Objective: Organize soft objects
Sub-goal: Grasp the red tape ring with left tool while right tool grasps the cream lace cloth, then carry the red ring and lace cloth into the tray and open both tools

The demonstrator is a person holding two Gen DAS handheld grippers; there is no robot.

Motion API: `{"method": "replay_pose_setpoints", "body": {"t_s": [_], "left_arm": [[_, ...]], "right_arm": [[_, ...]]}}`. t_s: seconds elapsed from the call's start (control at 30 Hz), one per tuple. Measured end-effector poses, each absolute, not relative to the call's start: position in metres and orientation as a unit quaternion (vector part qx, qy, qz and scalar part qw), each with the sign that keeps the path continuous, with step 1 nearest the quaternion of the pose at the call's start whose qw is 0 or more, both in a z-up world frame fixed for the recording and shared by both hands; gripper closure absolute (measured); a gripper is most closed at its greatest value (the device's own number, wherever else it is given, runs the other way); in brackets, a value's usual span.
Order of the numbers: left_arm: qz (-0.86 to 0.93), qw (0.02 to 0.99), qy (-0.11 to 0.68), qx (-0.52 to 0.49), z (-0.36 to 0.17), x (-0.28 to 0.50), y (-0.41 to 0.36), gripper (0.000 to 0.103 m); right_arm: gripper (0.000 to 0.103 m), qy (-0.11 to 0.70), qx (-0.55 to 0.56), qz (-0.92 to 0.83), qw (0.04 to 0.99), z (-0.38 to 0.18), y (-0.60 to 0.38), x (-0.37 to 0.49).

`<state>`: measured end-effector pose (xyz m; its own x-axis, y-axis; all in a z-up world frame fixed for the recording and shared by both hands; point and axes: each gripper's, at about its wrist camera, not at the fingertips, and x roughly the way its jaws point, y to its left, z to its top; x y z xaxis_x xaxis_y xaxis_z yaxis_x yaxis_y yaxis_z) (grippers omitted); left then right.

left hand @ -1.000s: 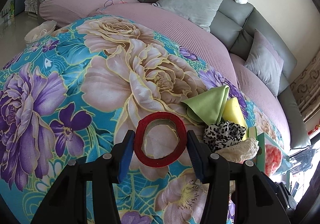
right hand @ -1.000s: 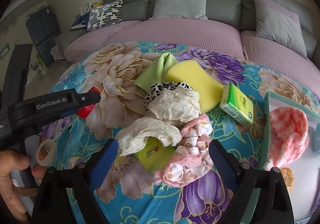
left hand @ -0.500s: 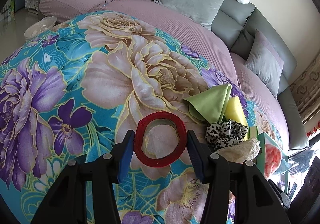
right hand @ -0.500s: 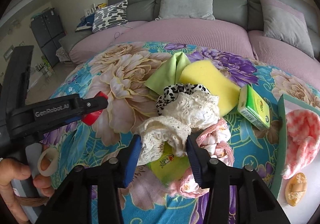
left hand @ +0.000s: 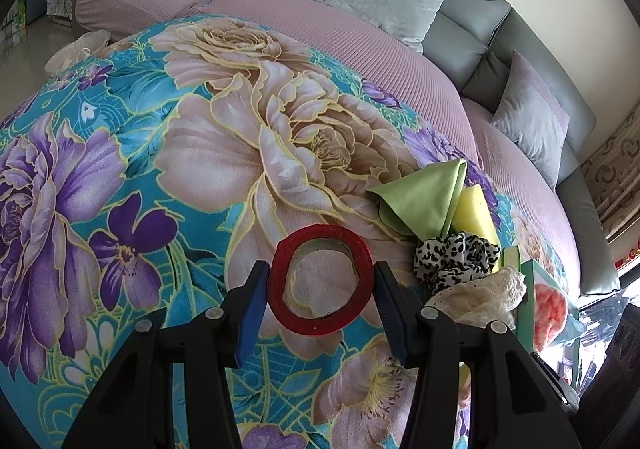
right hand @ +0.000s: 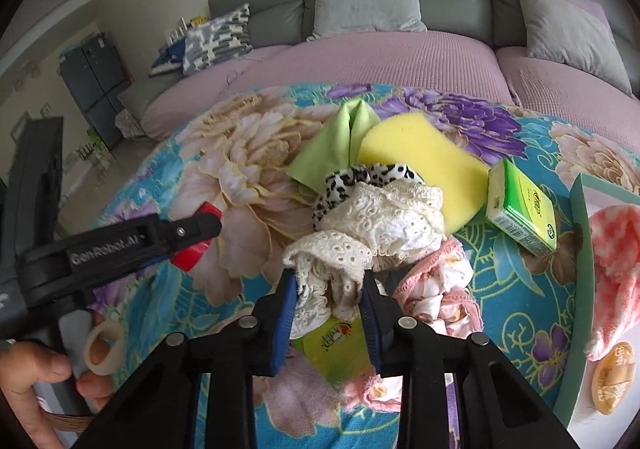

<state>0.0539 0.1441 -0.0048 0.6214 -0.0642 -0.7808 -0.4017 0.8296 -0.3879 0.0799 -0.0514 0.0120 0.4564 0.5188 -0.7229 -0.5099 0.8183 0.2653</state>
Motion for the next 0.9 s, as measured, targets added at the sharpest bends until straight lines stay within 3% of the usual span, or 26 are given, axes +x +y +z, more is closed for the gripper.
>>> {"method": "replay_pose_setpoints", "body": {"t_s": [0.07,0.13,0.9], "left_arm": [[0.098,0.86,0.418,-0.275,-0.002,0.052,0.144,0.049],[0.098,0.863,0.413,-0.274,0.002,0.051,0.144,0.049],[0.08,0.906,0.345,-0.234,0.061,0.036,0.119,0.049]], "right_arm": [[0.077,0.42,0.02,0.311,0.853,0.017,-0.055,0.079],[0.09,0.413,0.035,0.317,0.853,0.022,-0.059,0.078],[0.092,0.31,0.103,0.314,0.892,0.09,-0.12,0.058]]}}
